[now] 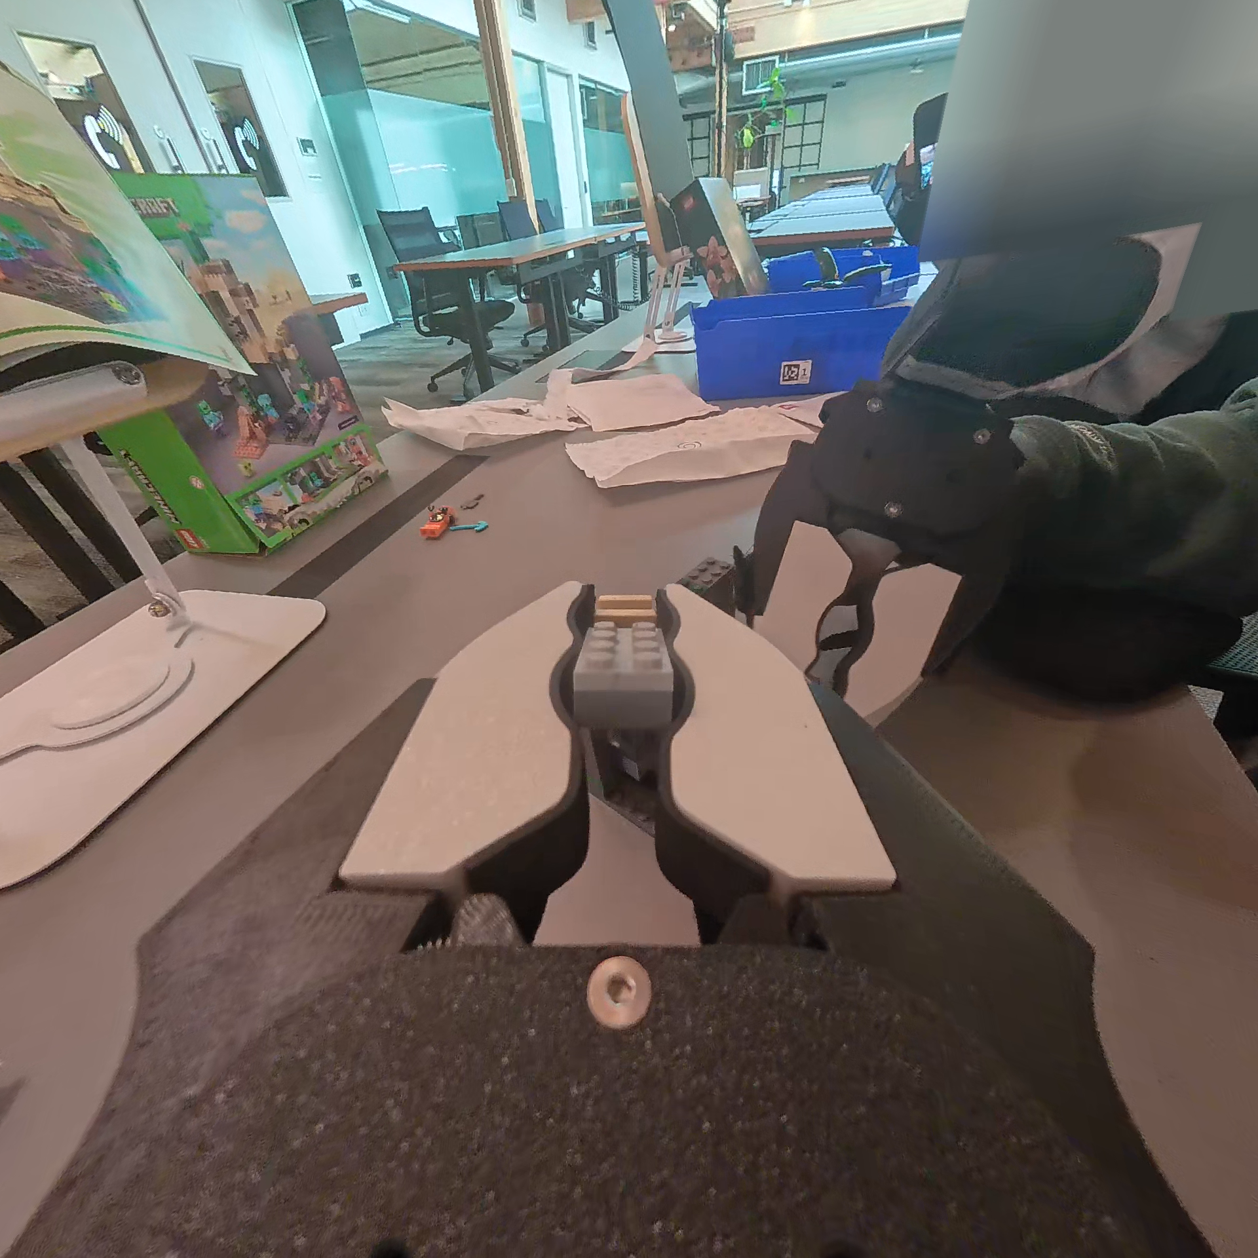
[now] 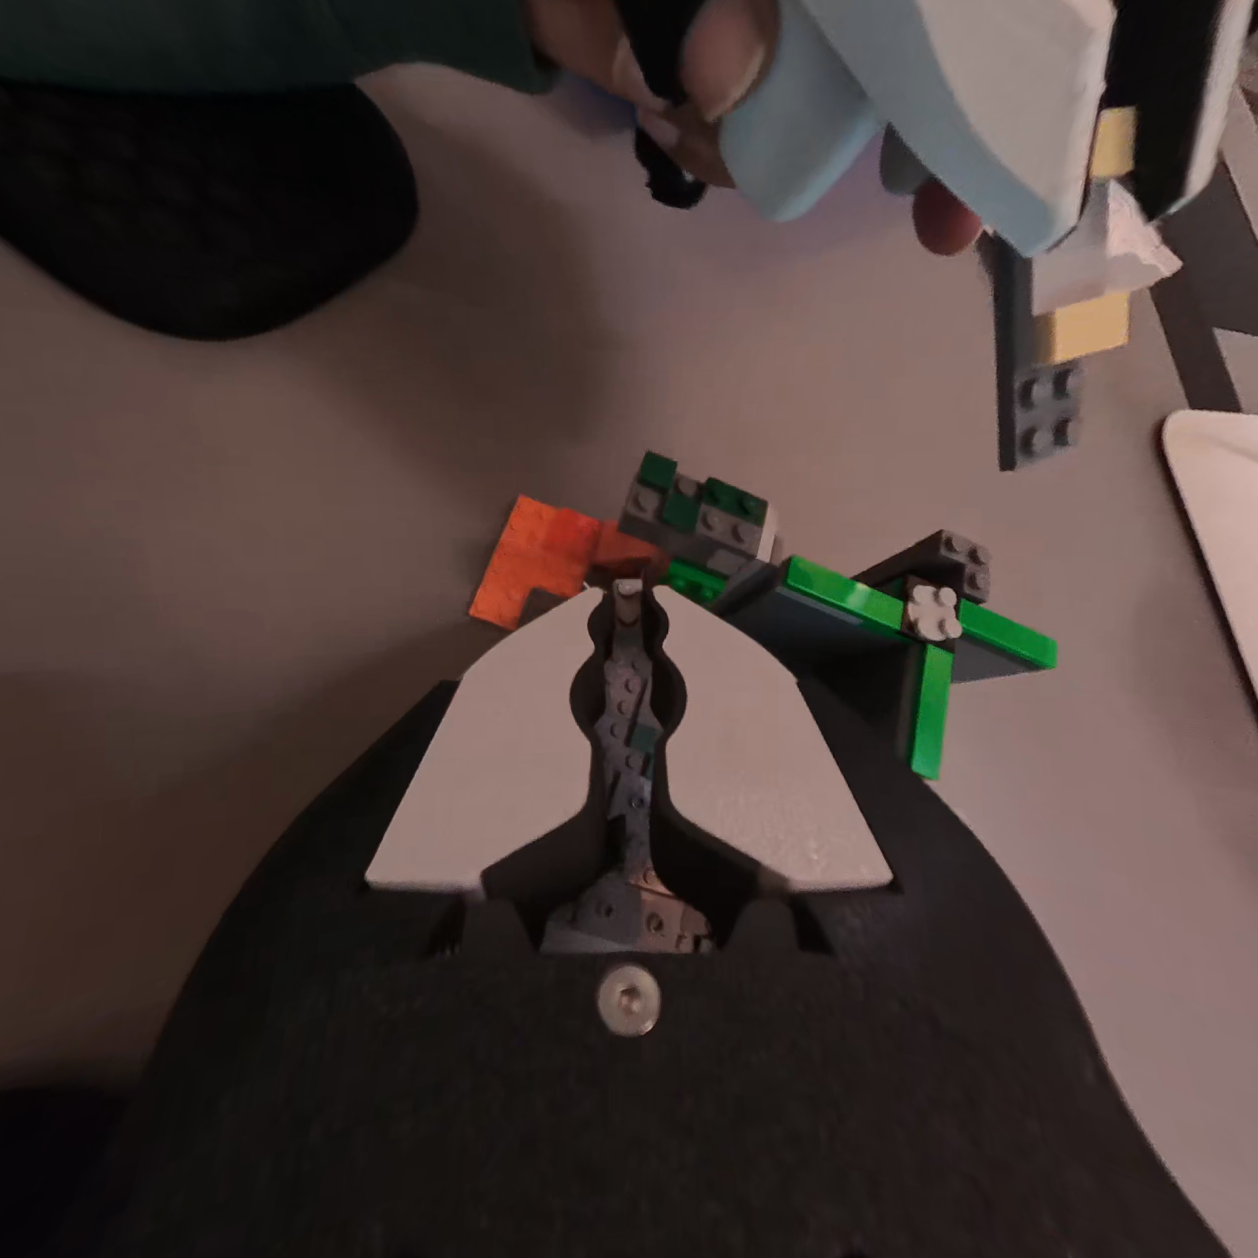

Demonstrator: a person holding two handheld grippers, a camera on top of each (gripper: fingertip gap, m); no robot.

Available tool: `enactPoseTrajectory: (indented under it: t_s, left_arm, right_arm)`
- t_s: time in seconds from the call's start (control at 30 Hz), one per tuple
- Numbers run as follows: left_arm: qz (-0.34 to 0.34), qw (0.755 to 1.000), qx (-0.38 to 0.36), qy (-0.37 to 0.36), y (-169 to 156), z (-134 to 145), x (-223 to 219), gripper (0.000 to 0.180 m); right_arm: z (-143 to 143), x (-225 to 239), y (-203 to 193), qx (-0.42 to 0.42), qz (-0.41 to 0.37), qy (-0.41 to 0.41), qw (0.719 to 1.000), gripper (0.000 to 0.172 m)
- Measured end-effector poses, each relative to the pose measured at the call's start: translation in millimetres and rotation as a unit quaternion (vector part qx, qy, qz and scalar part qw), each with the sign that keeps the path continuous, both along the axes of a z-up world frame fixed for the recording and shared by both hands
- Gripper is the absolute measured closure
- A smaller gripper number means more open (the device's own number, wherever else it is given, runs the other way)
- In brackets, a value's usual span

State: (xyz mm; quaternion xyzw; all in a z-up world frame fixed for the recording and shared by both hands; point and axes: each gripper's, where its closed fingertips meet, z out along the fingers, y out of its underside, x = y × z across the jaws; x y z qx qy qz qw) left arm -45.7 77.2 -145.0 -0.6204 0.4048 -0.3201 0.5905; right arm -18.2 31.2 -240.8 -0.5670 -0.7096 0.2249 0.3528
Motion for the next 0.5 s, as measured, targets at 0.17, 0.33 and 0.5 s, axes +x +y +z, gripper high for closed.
enactPoseTrajectory:
  t_s: [0.17, 0.33, 0.5]
  left_arm:
    - [0.004, 1.000, 0.004, 0.003, 0.5, -0.2, -0.2, 0.163]
    - [0.005, 1.000, 0.005, 0.003, 0.4, 0.4, -0.3, 0.163]
    - [0.005, 1.000, 0.008, 0.007, -0.1, -0.1, 0.2, 0.163]
  right_arm:
    - [-10.6, 1.0, 22.7, 0.038, -0.053, -0.019, 0.998, 0.164]
    - [-21.2, 6.2, 35.2, 0.056, -0.073, -0.045, 0.995, 0.164]
    - [-19.3, 10.3, 19.4, 0.010, -0.037, -0.050, 0.998, 0.164]
